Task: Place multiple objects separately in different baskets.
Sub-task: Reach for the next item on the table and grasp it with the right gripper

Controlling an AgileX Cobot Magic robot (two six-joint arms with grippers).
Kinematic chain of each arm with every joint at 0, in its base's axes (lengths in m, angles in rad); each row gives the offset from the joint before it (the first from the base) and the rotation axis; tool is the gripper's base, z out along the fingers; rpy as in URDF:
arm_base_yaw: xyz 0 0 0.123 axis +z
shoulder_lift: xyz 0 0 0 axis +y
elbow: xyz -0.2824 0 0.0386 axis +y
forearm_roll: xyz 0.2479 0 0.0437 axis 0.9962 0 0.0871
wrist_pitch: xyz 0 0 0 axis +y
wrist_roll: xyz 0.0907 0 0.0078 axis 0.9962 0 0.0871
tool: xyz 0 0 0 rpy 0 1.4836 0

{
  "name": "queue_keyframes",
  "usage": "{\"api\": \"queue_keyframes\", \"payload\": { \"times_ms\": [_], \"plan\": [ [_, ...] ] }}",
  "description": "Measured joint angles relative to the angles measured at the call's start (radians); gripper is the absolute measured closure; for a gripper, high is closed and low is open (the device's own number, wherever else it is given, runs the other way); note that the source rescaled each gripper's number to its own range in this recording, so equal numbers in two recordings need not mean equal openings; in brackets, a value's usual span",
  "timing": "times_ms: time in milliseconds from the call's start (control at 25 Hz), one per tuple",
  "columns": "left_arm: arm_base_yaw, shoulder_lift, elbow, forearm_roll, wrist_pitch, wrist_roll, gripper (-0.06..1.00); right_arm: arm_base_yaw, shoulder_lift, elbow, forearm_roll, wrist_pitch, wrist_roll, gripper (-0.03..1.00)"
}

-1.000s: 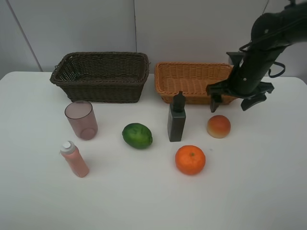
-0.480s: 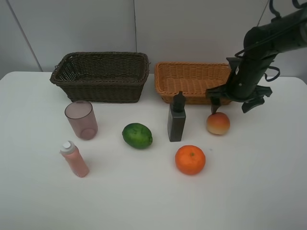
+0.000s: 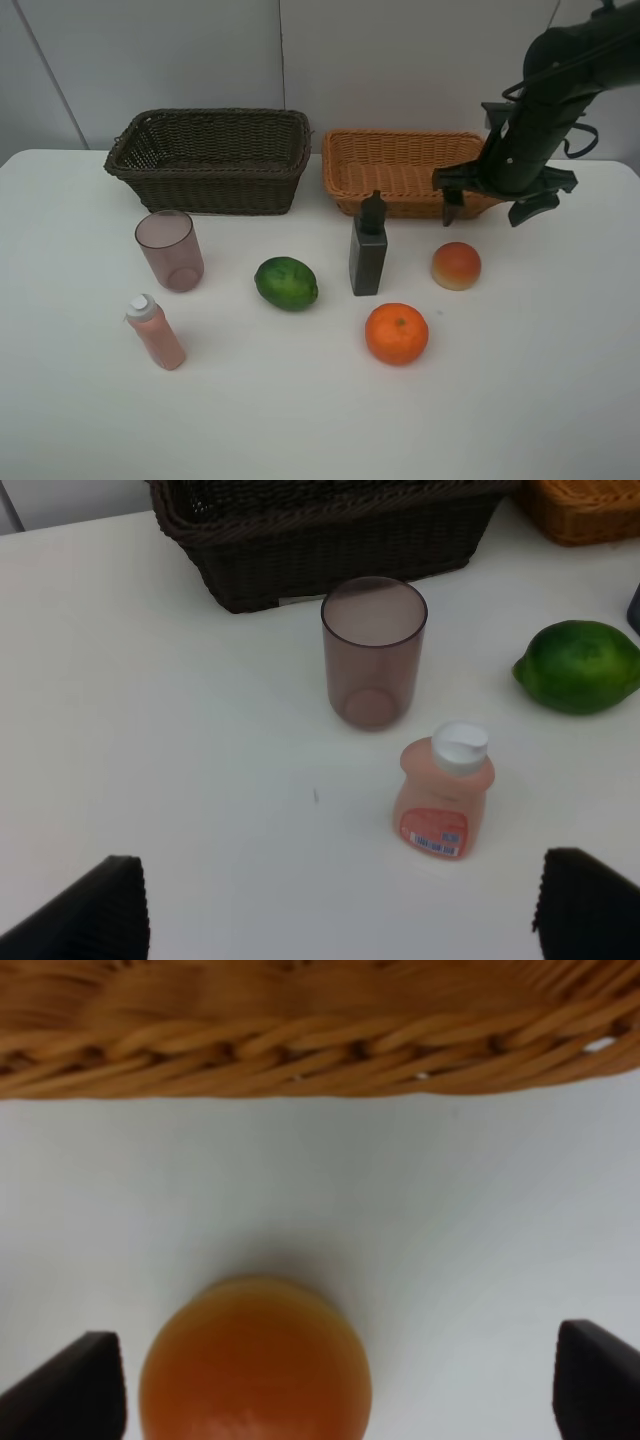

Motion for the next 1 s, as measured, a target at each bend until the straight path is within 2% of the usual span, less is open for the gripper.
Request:
{"api": "queue_keyframes", "payload": {
  "times_ms": [160, 360, 800, 1000],
  "plan": [
    [0.0, 0.0, 0.0, 0.0, 0.0, 0.0, -0.06, 0.011, 0.0, 0.0, 0.038, -0.003, -0.016, 0.09],
    [0.0, 0.0, 0.0, 0.0, 0.0, 0.0, -0.06, 0.056, 0.049, 0.0, 0.071, -0.055, -0.022, 0.09],
    [0.0, 0.0, 0.0, 0.0, 0.0, 0.0, -0.06, 0.055, 0.107, 0.032, 0.02, -0.066, -0.022, 0.09],
    [0.0, 0.0, 0.0, 0.0, 0.0, 0.0, -0.06, 0.055, 0.107, 0.094, 0.021, -0.148, -0.008, 0.09]
  ]
}}
